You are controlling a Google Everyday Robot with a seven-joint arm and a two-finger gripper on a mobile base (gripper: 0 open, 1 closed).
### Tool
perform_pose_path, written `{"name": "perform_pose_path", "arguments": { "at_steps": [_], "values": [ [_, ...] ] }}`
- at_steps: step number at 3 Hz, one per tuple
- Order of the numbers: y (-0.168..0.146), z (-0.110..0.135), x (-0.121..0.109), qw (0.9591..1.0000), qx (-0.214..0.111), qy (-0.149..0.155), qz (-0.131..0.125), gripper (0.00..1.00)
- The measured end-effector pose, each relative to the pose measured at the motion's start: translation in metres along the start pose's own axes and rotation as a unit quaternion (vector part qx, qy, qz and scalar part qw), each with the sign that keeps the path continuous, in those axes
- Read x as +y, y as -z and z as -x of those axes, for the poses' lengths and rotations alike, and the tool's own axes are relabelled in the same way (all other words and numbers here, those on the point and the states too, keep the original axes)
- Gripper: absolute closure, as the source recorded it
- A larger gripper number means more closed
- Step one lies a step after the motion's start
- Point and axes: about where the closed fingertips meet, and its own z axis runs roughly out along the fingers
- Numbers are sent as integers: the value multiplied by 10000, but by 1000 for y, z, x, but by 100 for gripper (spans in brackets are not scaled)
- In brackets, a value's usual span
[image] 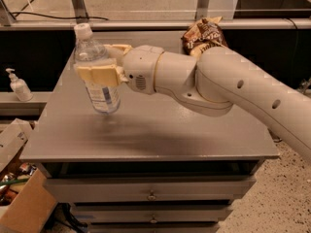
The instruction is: Place blue plastic bottle upright
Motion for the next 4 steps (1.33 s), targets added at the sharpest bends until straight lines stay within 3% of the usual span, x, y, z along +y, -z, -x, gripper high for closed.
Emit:
{"name": "perform_pose_path", "arguments": {
  "at_steps": [4],
  "values": [
    [-25,-36,0,9987,-88,-84,-491,100]
  ]
}}
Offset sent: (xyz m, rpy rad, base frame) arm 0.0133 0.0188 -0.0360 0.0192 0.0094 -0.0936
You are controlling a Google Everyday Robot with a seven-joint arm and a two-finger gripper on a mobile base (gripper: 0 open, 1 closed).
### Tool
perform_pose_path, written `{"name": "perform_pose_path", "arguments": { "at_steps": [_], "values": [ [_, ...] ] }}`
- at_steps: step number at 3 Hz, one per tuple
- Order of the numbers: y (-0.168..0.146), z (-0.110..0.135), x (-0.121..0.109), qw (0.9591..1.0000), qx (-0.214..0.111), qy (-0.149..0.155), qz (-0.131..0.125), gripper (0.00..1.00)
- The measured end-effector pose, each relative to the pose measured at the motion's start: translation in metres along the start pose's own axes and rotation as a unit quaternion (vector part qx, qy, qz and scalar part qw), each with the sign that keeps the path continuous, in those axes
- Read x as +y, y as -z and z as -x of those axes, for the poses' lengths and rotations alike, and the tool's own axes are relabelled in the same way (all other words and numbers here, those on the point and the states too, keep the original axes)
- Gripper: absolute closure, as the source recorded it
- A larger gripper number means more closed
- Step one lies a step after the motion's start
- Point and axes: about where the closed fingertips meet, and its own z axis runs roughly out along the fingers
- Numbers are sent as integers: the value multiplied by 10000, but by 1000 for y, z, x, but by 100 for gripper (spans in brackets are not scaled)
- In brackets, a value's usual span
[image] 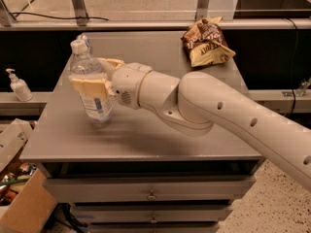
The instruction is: Place blue plastic bottle upright
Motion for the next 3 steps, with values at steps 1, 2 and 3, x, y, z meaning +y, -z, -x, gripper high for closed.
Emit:
{"name": "perform_pose_path", "arguments": {
  "at_steps": [1,2,3],
  "values": [
    [0,0,0,10000,-1,-1,-2,100],
    [16,-13,5,9995,70,-250,-179,83],
    [30,-23,12,9985,127,-436,-313,60]
  ]
}}
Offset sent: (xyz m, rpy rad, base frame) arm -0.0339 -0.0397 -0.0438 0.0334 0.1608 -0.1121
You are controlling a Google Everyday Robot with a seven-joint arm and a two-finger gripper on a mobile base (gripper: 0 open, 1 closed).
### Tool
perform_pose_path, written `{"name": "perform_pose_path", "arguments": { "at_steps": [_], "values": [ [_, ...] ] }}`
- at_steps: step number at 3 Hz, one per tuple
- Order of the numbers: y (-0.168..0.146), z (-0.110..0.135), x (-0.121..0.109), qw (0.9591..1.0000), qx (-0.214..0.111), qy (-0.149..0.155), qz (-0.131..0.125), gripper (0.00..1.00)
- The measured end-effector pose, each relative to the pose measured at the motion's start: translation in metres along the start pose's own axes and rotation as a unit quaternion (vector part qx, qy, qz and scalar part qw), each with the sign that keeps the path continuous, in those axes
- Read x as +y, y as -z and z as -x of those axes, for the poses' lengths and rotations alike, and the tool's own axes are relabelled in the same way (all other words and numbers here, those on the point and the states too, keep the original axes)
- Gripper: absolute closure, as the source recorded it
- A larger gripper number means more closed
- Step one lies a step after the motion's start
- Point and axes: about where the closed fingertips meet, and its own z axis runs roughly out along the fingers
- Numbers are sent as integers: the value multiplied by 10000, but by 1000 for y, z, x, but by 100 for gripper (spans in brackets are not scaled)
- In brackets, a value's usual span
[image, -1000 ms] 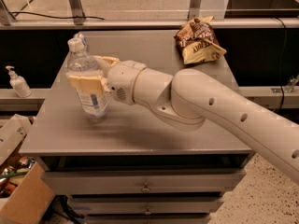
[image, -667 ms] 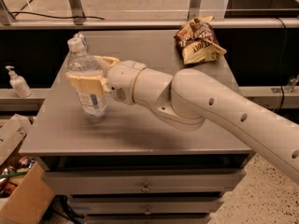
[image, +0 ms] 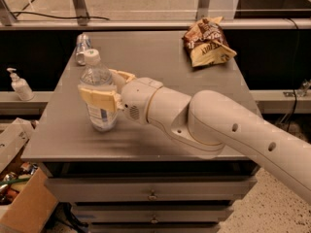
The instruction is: Place blue plastic bottle upright
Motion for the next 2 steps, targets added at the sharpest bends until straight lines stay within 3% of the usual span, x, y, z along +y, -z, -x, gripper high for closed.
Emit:
{"name": "perform_pose_path", "arguments": {
  "at_steps": [2],
  "values": [
    [0,4,0,10000,0,-1,-1,13]
  ]
}}
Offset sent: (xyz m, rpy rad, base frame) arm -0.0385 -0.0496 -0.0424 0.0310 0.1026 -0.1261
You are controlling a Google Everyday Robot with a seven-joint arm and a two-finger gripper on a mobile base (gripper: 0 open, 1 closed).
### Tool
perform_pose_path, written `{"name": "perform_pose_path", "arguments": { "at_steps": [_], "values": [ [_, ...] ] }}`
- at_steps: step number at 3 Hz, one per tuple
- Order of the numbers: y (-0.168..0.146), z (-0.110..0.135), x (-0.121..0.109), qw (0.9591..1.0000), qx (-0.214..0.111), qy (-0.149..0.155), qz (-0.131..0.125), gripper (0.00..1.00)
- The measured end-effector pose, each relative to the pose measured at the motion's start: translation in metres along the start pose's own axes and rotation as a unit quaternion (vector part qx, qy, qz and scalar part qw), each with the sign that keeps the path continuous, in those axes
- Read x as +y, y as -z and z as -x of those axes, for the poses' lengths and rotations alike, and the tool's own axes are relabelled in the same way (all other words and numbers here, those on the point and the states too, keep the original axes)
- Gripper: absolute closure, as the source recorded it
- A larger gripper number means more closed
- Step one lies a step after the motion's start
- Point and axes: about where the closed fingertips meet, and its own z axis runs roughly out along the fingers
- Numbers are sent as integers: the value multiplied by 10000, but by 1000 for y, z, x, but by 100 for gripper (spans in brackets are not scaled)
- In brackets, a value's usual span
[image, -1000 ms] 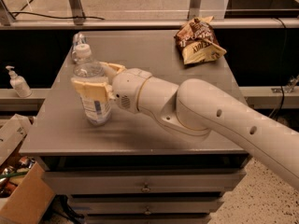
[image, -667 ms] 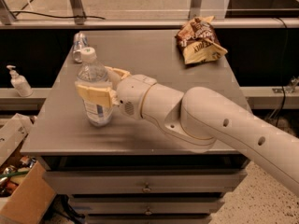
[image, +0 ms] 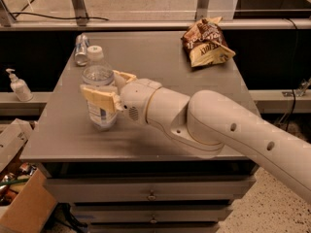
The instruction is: Place blue plastic bottle upright
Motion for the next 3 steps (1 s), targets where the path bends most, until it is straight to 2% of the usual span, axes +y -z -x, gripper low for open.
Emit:
{"name": "perform_pose_path", "arguments": {
  "at_steps": [1,3],
  "values": [
    [20,-11,0,9997,26,-123,-193,0],
    [50,-26,1,9985,77,-286,-465,0]
  ]
}}
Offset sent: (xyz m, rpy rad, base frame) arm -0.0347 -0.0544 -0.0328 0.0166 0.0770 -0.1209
